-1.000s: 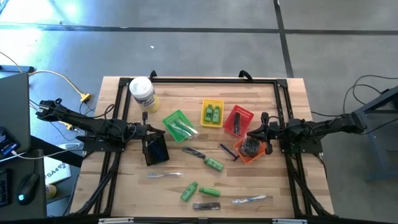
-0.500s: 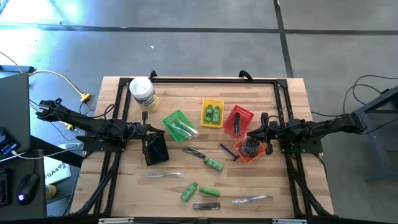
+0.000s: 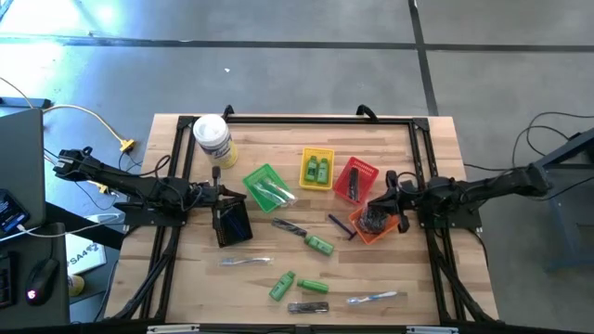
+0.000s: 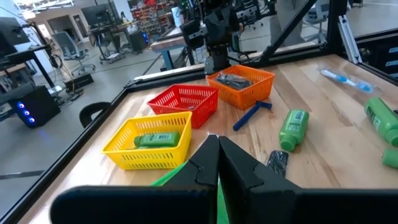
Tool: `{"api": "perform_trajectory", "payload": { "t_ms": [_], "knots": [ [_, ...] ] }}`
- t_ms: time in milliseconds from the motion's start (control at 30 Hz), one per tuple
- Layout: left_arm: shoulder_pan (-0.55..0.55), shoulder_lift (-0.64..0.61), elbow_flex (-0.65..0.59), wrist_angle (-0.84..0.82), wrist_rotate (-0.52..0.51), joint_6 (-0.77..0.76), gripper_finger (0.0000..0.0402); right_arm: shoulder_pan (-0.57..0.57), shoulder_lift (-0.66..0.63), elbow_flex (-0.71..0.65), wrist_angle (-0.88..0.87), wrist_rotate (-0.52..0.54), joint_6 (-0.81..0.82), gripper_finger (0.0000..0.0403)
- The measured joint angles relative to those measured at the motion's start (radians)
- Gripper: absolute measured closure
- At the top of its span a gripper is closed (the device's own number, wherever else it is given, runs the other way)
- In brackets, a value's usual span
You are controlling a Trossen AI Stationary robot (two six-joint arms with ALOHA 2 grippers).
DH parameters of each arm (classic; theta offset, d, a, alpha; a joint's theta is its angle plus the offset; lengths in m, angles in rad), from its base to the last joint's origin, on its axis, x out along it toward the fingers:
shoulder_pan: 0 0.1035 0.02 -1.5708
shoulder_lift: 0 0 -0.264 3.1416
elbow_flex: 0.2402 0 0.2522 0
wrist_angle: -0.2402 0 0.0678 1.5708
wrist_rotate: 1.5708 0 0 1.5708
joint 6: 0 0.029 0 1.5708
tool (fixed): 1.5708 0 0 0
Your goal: Pick & Place Travel size toiletries
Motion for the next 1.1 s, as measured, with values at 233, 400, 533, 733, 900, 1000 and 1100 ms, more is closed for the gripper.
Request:
{"api": "perform_trajectory", "payload": {
  "t_ms": [233, 400, 533, 733, 900, 1000, 1100],
  "knots": [
    [0.000, 0.000, 0.000, 0.000, 0.000, 0.000, 0.0399, 0.000, 0.154, 0.070, 0.005, 0.106, 0.022, 0.0400],
    [0.000, 0.000, 0.000, -0.001, 0.000, -0.010, 0.0399, 0.000, 0.271, 0.148, 0.006, 0.100, 0.022, 0.0400],
    [0.000, 0.000, 0.000, -0.002, 0.000, -0.019, 0.0399, 0.002, 0.387, 0.252, -0.005, 0.011, 0.027, 0.0400],
    [0.000, 0.000, 0.000, -0.003, 0.000, -0.019, 0.0399, 0.057, 0.621, 0.462, -0.123, 0.015, 0.024, 0.0400],
    [0.000, 0.000, 0.000, -0.006, 0.000, -0.025, 0.0399, 0.090, 0.837, 0.649, -0.282, 0.062, 0.101, 0.0400],
    [0.000, 0.000, 0.000, -0.010, 0.000, -0.027, 0.0399, 0.104, 0.955, 0.753, -0.371, 0.064, 0.171, 0.0400],
    [0.000, 0.000, 0.000, -0.010, 0.000, -0.030, 0.0399, 0.110, 1.066, 0.849, -0.462, 0.061, 0.261, 0.0387]
  ]
}}
